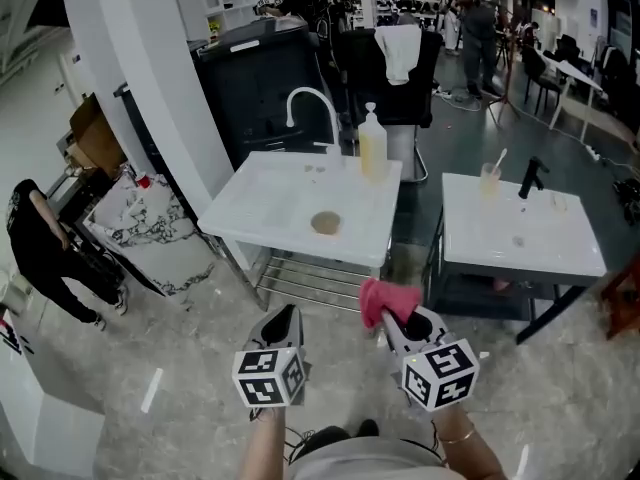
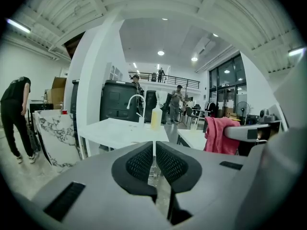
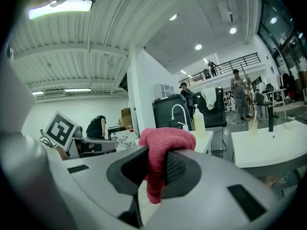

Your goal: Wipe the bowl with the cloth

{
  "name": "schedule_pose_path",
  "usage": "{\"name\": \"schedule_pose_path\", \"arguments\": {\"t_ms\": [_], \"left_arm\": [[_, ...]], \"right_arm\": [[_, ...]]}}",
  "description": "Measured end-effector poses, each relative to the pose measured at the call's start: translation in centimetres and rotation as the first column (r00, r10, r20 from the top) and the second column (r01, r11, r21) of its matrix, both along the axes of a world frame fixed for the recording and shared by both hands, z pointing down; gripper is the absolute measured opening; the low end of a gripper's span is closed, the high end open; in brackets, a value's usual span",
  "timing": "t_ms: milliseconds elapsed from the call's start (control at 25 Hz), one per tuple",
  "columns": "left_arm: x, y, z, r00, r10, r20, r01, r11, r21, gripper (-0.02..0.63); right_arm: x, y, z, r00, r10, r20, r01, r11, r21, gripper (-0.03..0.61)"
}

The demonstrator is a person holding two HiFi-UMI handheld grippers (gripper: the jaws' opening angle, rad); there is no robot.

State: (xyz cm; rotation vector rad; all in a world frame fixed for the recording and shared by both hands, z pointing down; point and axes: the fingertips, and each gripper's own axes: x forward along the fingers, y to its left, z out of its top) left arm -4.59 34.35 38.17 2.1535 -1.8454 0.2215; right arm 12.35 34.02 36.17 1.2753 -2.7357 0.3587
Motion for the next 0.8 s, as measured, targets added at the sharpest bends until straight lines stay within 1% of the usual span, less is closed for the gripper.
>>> {"name": "schedule_pose_path", "arguments": {"t_ms": [240, 360, 480, 640, 800], "left_arm": [[-0.2, -0.5, 0.0, 0.999, -0.012, -0.035, 0.012, 1.000, 0.006, 0.030], [-0.3, -1.1, 0.3, 0.999, -0.011, -0.043, 0.011, 1.000, 0.001, 0.071], [-0.5, -1.9, 0.7, 0.999, -0.010, -0.041, 0.010, 1.000, -0.006, 0.078], [-0.9, -4.2, 0.8, 0.999, -0.008, -0.039, 0.007, 1.000, -0.008, 0.097], [-2.1, -8.1, 0.9, 0.999, -0.006, -0.048, 0.006, 1.000, -0.008, 0.101]], "right_arm": [[0.4, -0.6, 0.3, 1.000, -0.007, 0.008, 0.007, 1.000, -0.008, 0.055], [0.4, -1.3, 0.7, 1.000, -0.003, 0.016, 0.003, 1.000, -0.017, 0.055], [0.3, -2.0, 1.0, 1.000, -0.002, 0.020, 0.003, 1.000, -0.024, 0.055], [0.2, -4.1, 1.2, 1.000, 0.007, 0.019, -0.006, 0.999, -0.035, 0.055], [-0.8, -7.7, 1.1, 1.000, 0.015, 0.019, -0.014, 0.999, -0.039, 0.055]]}}
